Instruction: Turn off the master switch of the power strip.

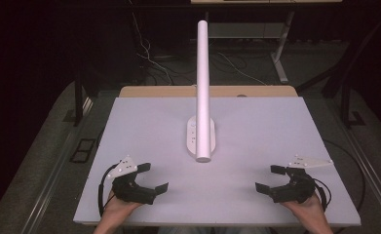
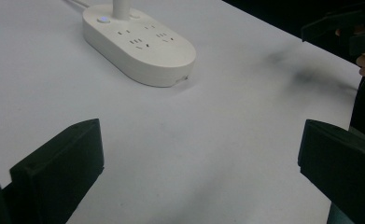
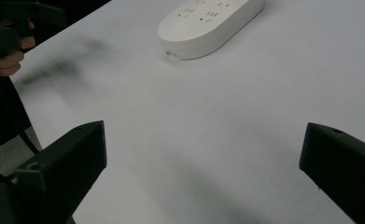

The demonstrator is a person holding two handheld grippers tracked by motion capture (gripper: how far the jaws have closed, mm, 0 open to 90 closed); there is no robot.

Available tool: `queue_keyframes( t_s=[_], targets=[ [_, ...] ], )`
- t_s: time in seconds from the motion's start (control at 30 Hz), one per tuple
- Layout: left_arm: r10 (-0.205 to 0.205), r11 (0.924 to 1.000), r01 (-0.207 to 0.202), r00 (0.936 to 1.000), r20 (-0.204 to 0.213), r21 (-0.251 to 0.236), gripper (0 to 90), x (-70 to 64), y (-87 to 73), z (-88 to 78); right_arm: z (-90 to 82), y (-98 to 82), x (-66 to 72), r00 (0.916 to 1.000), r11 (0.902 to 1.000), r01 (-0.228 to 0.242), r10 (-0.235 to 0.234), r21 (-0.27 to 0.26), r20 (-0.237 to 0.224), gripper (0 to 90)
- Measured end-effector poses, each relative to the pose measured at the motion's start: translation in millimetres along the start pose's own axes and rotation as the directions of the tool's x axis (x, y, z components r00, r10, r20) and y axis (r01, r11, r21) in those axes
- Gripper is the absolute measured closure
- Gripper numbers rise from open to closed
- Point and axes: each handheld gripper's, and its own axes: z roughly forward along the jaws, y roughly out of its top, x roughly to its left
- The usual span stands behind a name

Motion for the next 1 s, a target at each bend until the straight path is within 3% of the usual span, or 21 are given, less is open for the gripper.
queue_keyframes(
  t_s=[0.17, 0.2, 1.0],
  targets=[
    [0.009, 0.9999, -0.009, 0.9999, 0.005, 0.014, 0.0, -2.0, 1.9, 1.9, 0.3, 0.0, 0.5, 1.0000, 0.9999, 0.003, -0.003, 0.010, -0.001, 0.0],
    [0.024, 0.9991, -0.025, 0.9996, 0.012, 0.035, 0.0, -2.9, 3.2, 2.2, 0.5, 0.0, 0.8, 1.0000, 0.9999, 0.004, -0.004, 0.011, -0.001, 0.0],
    [0.054, 0.9963, -0.056, 0.9981, 0.030, 0.066, 0.0, -4.3, 31.4, 8.6, 1.3, -1.4, 2.4, 0.9999, 0.9997, 0.012, -0.012, 0.022, 0.002, 0.0]
  ],
)
